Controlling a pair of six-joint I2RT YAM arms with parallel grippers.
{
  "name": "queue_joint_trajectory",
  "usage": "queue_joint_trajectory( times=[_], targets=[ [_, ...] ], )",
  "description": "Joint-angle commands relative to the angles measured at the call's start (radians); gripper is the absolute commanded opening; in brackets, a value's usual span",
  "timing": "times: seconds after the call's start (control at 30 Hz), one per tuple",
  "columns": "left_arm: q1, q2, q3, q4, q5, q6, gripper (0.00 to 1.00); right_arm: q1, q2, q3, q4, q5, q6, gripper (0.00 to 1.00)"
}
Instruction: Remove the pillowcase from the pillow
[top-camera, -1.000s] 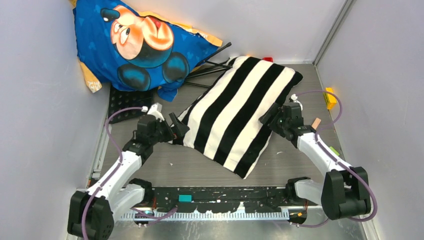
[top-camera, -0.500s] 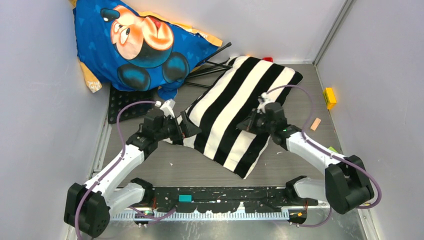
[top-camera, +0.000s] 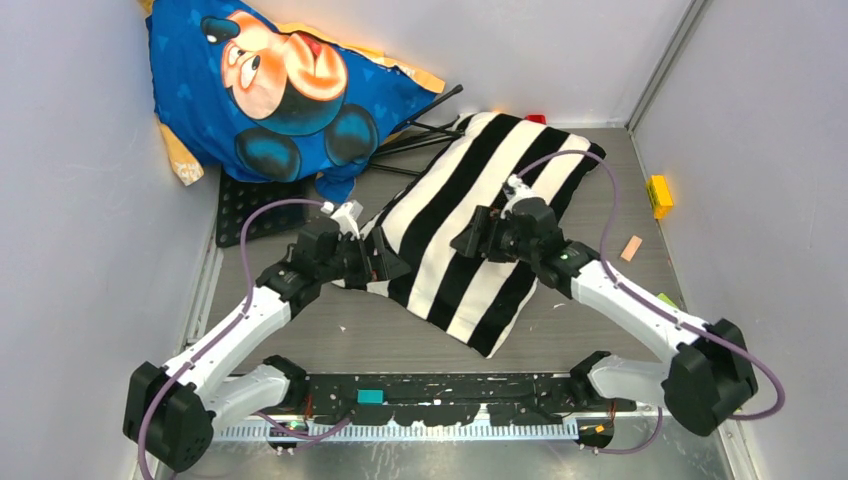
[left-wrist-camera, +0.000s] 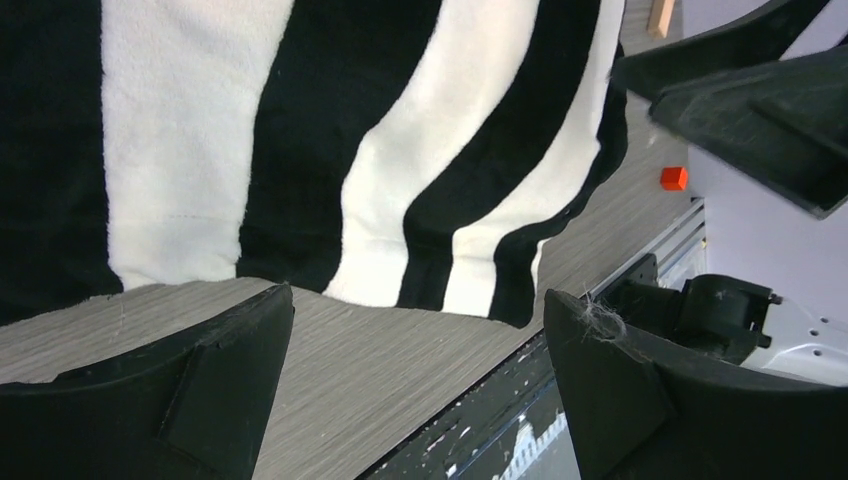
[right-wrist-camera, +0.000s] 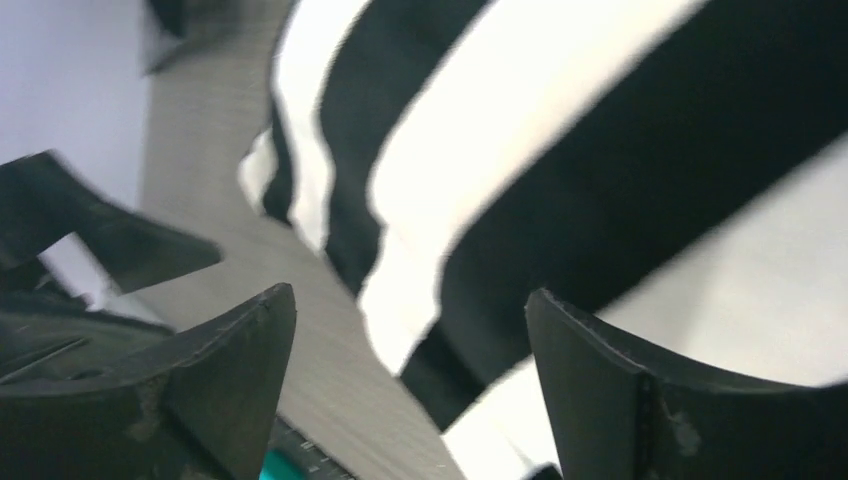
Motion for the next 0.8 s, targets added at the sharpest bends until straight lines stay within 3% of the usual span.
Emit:
queue_joint_trajectory(
  times=[0.0, 0.17, 0.3, 0.47, 0.53, 0.77],
  targets=[
    [-0.019, 0.019, 0.031, -0.024, -0.049, 0.019, 0.98, -0.077, -0.111, -0.012, -0.177, 0.267, -0.006, 0.94],
    [-0.019, 0.025, 0.025, -0.043, -0.099, 0.021, 0.99, -0.325, -0.174, -0.103, -0.191, 0.092, 0.013, 0.95],
    [-0.018, 0.023, 0.003, -0.028, -0.136, 0.028, 1.00, -0.427, -0.179, -0.148, -0.202, 0.092, 0.006, 0.95],
    [-0.008, 0.036, -0.011, -0.028, -0.144, 0.017, 1.00, -0.442, -0.117, -0.216, -0.099, 0.058, 0.024, 0.94],
    [0.007, 0.042, -0.019, -0.026, -0.124, 0.010, 1.00, -0.439, -0.077, -0.232, -0.037, 0.000, 0.015, 0.86],
    [0.182, 0.052, -0.048, -0.018, 0.020, -0.038, 1.00, -0.311, 0.091, -0.173, 0.041, 0.025, 0.012, 0.82]
  ],
)
